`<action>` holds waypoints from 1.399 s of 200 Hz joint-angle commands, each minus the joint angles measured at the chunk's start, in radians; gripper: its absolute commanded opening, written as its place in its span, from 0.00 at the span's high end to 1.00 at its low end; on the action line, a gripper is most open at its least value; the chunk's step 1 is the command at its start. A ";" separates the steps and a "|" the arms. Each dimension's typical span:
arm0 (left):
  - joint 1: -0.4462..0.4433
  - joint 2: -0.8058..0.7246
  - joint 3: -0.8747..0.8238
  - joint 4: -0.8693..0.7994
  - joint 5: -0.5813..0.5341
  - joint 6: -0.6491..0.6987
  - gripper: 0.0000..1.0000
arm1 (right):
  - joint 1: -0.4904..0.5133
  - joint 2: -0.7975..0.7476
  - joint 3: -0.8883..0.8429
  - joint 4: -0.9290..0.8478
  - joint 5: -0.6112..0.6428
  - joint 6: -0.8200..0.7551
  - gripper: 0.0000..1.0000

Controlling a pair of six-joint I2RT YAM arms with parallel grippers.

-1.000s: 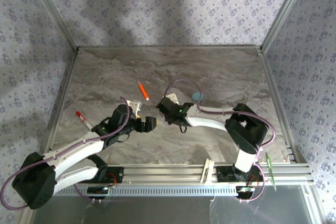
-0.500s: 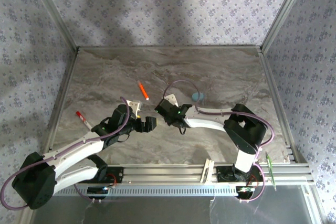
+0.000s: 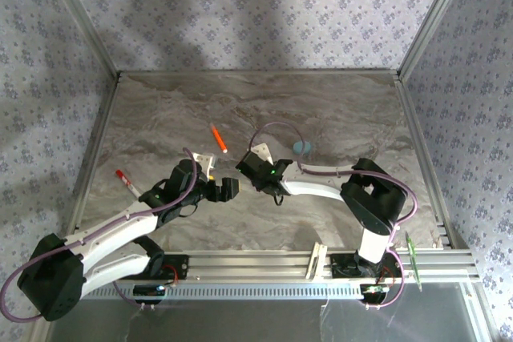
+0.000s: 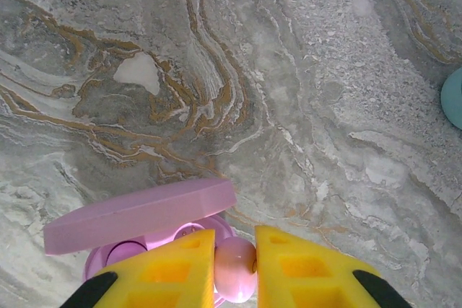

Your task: Insert the wireless bluetooth earbuds into the charging case

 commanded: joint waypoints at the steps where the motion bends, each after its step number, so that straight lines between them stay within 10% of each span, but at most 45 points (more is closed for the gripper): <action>1: -0.005 -0.018 0.013 0.019 -0.006 0.004 0.00 | 0.011 0.025 0.026 -0.015 0.025 -0.001 0.80; 153: -0.005 -0.023 0.011 0.020 -0.005 0.004 0.00 | 0.070 -0.025 0.017 -0.075 0.028 0.038 0.71; 280: -0.038 -0.033 -0.003 0.038 -0.006 -0.067 0.00 | -0.058 -0.485 -0.206 -0.033 -0.225 0.076 0.55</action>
